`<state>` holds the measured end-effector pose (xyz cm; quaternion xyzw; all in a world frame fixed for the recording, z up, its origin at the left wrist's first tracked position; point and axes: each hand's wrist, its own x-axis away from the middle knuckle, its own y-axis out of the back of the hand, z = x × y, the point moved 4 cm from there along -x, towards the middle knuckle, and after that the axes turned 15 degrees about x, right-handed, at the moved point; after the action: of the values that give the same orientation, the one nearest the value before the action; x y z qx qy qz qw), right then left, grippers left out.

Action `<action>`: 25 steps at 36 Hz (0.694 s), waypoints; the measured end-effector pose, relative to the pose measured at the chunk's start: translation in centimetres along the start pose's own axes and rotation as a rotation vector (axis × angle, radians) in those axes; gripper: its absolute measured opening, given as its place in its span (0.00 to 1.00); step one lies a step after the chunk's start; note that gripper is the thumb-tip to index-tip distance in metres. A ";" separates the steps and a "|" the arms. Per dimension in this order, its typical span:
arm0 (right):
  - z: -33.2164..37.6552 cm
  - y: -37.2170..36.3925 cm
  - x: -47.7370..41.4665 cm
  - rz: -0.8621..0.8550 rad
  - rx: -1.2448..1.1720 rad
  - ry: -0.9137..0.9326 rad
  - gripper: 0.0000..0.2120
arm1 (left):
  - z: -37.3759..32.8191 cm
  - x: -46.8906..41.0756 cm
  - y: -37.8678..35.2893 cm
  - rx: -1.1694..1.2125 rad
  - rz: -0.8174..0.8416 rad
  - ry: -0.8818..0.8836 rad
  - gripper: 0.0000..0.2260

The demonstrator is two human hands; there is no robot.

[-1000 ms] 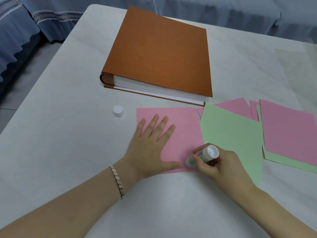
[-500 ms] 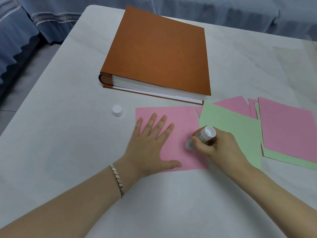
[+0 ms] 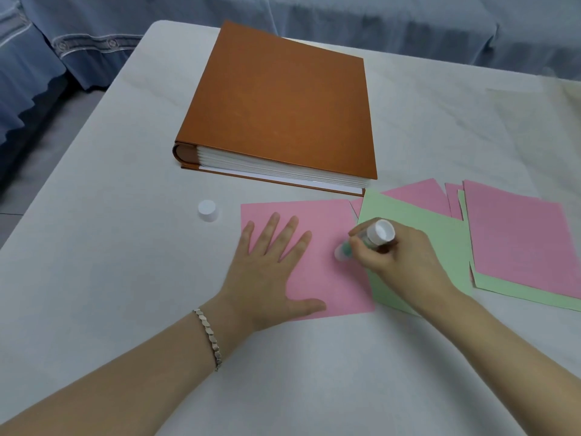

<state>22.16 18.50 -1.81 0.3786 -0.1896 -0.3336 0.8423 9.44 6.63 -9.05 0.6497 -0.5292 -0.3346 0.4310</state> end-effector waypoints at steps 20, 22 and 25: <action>-1.0 1.0 0.5 0.004 0.069 -0.015 0.08 | -0.1 0.0 0.1 0.016 0.083 0.024 0.45; -1.3 0.4 0.4 0.036 0.091 -0.031 0.06 | -0.3 0.0 0.3 0.015 0.091 0.036 0.47; -1.7 0.3 1.2 0.025 0.072 -0.036 0.07 | -0.2 0.1 0.3 0.003 0.096 0.063 0.49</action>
<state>24.04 18.68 -2.57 0.4002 -0.2216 -0.3227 0.8286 9.52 6.54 -8.71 0.6343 -0.5464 -0.2922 0.4622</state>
